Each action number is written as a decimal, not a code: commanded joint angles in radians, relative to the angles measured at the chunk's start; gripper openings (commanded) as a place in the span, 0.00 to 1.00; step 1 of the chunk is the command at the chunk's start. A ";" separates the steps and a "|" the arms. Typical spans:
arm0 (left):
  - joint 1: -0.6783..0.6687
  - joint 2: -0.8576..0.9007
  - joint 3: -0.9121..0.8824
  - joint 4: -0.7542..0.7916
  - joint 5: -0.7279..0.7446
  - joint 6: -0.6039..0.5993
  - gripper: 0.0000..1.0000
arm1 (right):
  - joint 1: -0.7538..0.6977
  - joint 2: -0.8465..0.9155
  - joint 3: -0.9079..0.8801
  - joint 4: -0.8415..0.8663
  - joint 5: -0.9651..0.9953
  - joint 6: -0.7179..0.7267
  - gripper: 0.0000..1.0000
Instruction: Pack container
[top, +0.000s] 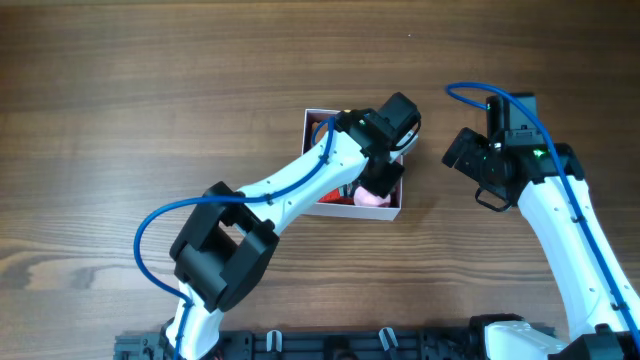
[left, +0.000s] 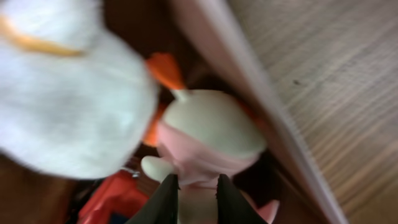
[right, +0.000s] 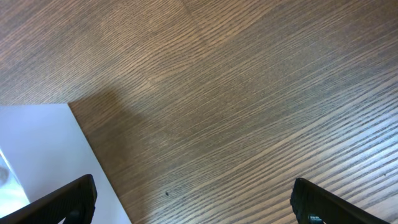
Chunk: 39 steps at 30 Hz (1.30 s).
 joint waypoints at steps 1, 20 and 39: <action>0.053 -0.003 0.008 0.000 -0.079 -0.050 0.22 | -0.003 0.005 -0.008 0.003 -0.008 0.017 1.00; 0.114 -0.064 0.047 0.141 -0.068 -0.019 0.19 | -0.003 0.005 -0.008 0.003 -0.008 0.017 1.00; 0.122 0.107 -0.032 0.148 -0.045 -0.058 0.21 | -0.003 0.005 -0.008 0.003 -0.008 0.018 1.00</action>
